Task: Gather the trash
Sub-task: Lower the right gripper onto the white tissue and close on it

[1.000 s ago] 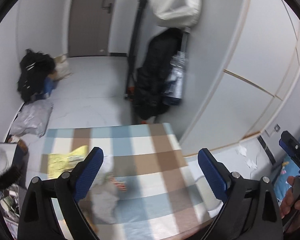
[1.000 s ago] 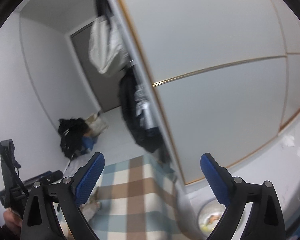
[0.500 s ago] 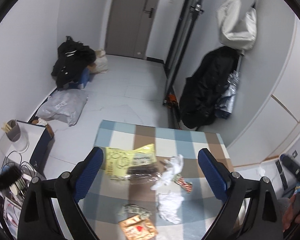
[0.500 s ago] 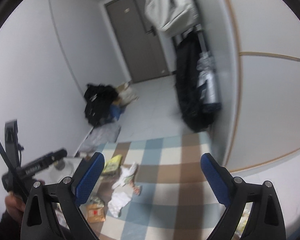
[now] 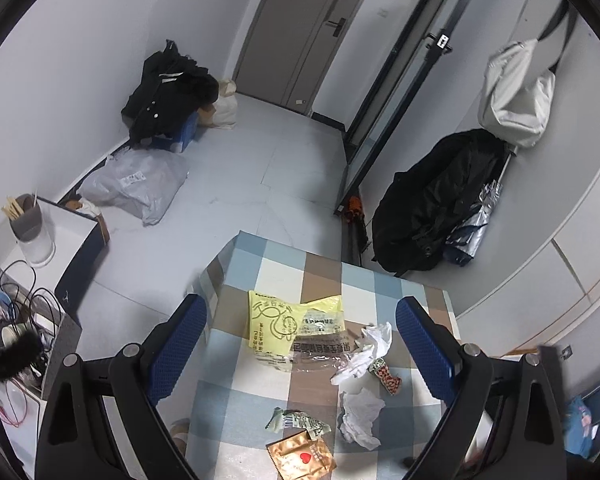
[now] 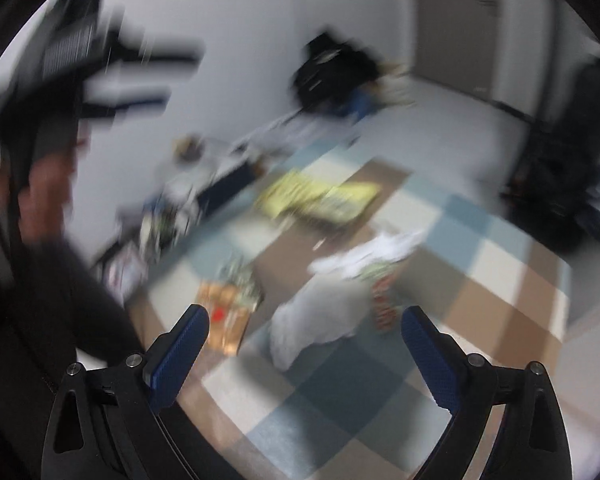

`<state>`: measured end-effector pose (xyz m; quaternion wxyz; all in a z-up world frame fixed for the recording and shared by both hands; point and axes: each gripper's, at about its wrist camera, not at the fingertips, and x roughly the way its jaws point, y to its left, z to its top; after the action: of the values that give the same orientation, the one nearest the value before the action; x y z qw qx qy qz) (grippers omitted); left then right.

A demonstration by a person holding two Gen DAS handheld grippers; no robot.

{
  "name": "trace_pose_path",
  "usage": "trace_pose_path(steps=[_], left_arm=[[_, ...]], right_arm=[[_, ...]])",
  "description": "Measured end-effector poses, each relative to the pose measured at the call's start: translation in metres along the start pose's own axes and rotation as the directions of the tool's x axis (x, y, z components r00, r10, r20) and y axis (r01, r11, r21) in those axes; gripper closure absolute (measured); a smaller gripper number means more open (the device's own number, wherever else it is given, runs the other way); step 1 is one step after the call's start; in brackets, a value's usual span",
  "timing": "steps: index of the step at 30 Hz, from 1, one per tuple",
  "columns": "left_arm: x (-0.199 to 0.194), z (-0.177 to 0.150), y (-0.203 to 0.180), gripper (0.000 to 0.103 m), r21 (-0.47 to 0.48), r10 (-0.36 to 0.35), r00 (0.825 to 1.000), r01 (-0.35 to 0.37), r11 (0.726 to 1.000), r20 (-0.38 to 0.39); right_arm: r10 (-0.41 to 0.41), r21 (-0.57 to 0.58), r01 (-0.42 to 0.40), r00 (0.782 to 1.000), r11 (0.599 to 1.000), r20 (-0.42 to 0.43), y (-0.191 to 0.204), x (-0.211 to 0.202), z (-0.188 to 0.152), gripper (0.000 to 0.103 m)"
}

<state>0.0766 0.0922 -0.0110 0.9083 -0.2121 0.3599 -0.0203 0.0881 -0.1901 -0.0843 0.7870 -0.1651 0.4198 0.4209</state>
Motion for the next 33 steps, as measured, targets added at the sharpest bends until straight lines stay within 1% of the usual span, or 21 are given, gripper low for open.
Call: trace_pose_path(steps=[3, 6, 8, 10, 13, 15, 18, 21, 22, 23, 24, 26, 28, 30, 31, 33], left_arm=[[-0.002, 0.004, 0.004, 0.009, -0.018, 0.008, 1.000, -0.008, 1.000, 0.002], [-0.002, 0.007, 0.009, 0.009, -0.035, 0.001, 1.000, -0.001, 0.999, 0.003], [-0.004, 0.008, 0.012, 0.009, -0.043, -0.002, 1.000, 0.002, 0.999, 0.006], [-0.002, 0.008, 0.013, 0.009, -0.047, 0.001, 1.000, 0.000, 0.999, 0.005], [0.002, 0.009, 0.017, 0.009, -0.060, -0.002, 1.000, 0.001, 0.998, -0.015], [0.005, 0.009, 0.018, 0.009, -0.069, -0.006, 1.000, 0.004, 0.998, -0.026], [0.005, 0.010, 0.020, 0.009, -0.079, -0.012, 1.000, 0.010, 0.997, -0.029], [0.005, 0.010, 0.019, 0.009, -0.083, -0.013, 0.999, 0.011, 0.997, -0.032], [0.006, 0.010, 0.018, 0.009, -0.083, -0.016, 0.999, 0.014, 0.996, -0.034], [0.006, 0.010, 0.018, 0.009, -0.083, -0.017, 0.999, 0.014, 0.996, -0.036], [0.006, 0.010, 0.017, 0.009, -0.080, -0.016, 0.999, 0.013, 0.997, -0.038], [0.006, 0.009, 0.016, 0.009, -0.076, -0.014, 0.999, 0.011, 0.997, -0.038], [0.007, 0.009, 0.014, 0.009, -0.071, -0.012, 0.999, 0.009, 0.997, -0.038], [0.008, 0.008, 0.013, 0.009, -0.066, -0.004, 0.999, 0.001, 0.998, -0.039], [0.009, 0.008, 0.012, 0.009, -0.064, -0.001, 0.999, -0.002, 0.998, -0.041], [0.010, 0.008, 0.009, 0.009, -0.062, 0.004, 0.999, -0.007, 0.998, -0.044]], right_arm=[[0.041, -0.066, -0.047, 0.995, 0.997, -0.092, 0.005, 0.031, -0.002, 0.007], [0.038, -0.107, -0.055, 0.987, 0.993, -0.155, 0.004, 0.057, -0.001, 0.008], [0.015, -0.132, -0.038, 0.986, 0.991, -0.168, 0.001, 0.066, 0.000, 0.009], [0.018, -0.146, -0.046, 0.982, 0.988, -0.187, -0.001, 0.075, 0.000, 0.011], [0.018, -0.162, -0.056, 0.974, 0.985, -0.227, -0.003, 0.087, 0.000, 0.023], [0.007, -0.189, -0.051, 0.974, 0.981, -0.225, -0.002, 0.091, -0.001, 0.024], [0.008, -0.196, -0.053, 0.974, 0.979, -0.225, -0.002, 0.095, 0.000, 0.027], [0.003, -0.201, -0.046, 0.978, 0.979, -0.207, -0.003, 0.094, 0.002, 0.036], [0.000, -0.196, -0.041, 0.979, 0.980, -0.203, -0.004, 0.093, 0.004, 0.042], [0.001, -0.188, -0.039, 0.980, 0.981, -0.200, -0.006, 0.093, 0.005, 0.051], [0.005, -0.177, -0.041, 0.980, 0.983, -0.199, -0.007, 0.092, 0.006, 0.056], [0.021, -0.156, -0.053, 0.980, 0.986, -0.199, -0.009, 0.089, 0.007, 0.071], [0.018, -0.165, -0.051, 0.980, 0.985, -0.198, -0.008, 0.088, 0.005, 0.077], [-0.002, -0.185, -0.034, 0.981, 0.982, -0.192, -0.004, 0.088, 0.003, 0.080], [0.001, -0.184, -0.037, 0.981, 0.982, -0.192, -0.004, 0.088, 0.003, 0.085], [0.002, -0.176, -0.036, 0.982, 0.984, -0.191, -0.002, 0.086, 0.002, 0.087]])
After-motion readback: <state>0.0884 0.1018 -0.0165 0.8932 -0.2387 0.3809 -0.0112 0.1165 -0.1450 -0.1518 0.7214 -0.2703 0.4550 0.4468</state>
